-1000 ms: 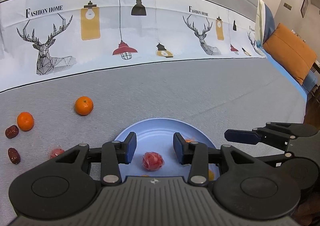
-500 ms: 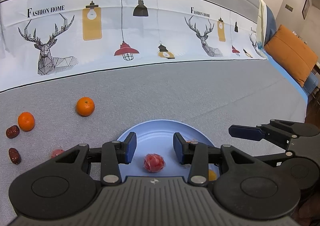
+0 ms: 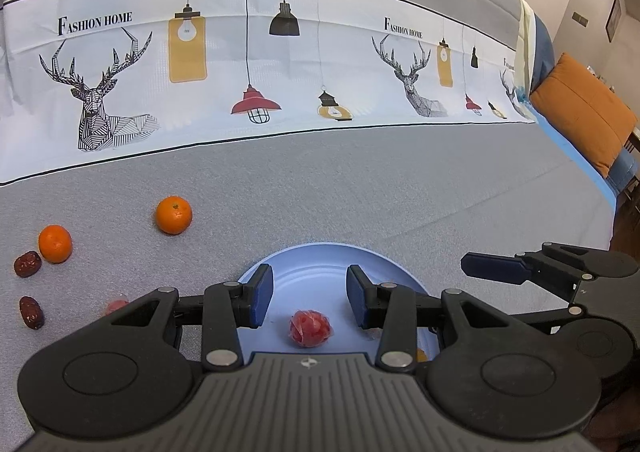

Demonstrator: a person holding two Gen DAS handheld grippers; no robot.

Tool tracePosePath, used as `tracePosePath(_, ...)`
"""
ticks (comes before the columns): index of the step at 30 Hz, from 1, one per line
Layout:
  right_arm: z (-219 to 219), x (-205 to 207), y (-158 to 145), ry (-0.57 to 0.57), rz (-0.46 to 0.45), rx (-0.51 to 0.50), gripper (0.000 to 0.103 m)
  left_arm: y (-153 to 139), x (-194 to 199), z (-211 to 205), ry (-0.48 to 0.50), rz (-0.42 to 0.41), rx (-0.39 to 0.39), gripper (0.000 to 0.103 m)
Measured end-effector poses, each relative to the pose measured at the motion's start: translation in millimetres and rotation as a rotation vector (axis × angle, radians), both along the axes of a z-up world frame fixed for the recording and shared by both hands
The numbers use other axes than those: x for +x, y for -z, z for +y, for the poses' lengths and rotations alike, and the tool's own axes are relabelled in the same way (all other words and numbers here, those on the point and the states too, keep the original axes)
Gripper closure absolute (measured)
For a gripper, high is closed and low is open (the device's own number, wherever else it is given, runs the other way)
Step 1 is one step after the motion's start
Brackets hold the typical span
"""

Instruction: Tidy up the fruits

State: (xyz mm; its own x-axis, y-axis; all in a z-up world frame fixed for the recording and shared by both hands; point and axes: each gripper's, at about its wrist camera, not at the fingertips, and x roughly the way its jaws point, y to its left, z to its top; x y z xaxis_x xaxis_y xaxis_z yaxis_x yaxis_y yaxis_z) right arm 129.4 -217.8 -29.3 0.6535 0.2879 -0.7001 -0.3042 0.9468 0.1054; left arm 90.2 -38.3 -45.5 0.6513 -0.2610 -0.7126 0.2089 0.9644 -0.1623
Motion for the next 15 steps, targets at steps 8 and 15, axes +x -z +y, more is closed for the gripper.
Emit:
tracePosePath(8, -0.1, 0.5, -0.8, 0.003, -0.004, 0.002, 0.034, -1.0, 1.2, 1.5, -0.006, 0.004, 0.005, 0.058)
tracePosePath(15, -0.4, 0.2, -2.2, 0.016, -0.011, 0.003, 0.035, -2.8, 2.0, 4.1, -0.023, 0.006, 0.004, 0.058)
